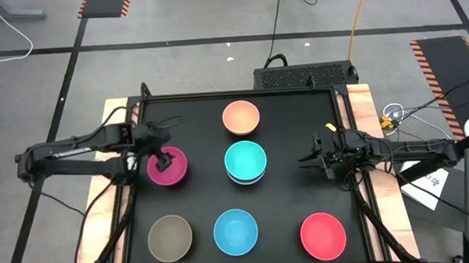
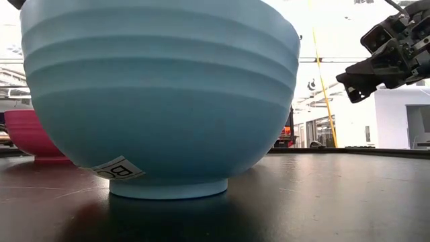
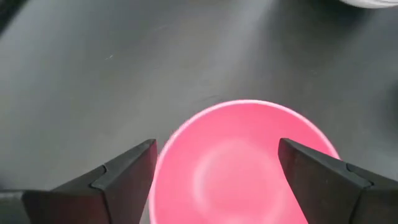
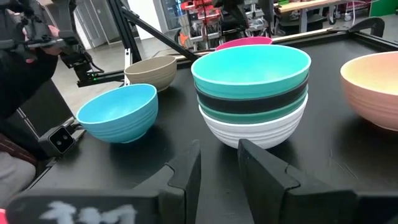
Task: Nest bowls inside each other
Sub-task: Stack the pink bowl on the light blue bowl
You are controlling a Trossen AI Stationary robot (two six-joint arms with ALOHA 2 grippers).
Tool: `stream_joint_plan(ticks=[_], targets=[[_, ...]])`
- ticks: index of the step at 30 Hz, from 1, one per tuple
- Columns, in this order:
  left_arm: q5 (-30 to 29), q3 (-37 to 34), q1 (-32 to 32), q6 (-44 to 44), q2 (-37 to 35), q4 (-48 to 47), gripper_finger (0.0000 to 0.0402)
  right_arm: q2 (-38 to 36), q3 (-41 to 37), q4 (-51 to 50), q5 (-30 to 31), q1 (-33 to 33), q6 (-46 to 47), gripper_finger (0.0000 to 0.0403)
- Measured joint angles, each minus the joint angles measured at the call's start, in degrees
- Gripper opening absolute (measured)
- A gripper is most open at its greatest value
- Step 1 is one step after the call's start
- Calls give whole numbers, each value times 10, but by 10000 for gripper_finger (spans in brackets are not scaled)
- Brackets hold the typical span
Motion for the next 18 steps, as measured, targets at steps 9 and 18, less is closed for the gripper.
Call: stream_joint_plan(ticks=[9,18], targets=[[79,0,52,49,20,8,340,1,-2,-1,0,0,11,100],[175,0,46,95,22,15,340,13,-22,40,0,0,14,100]])
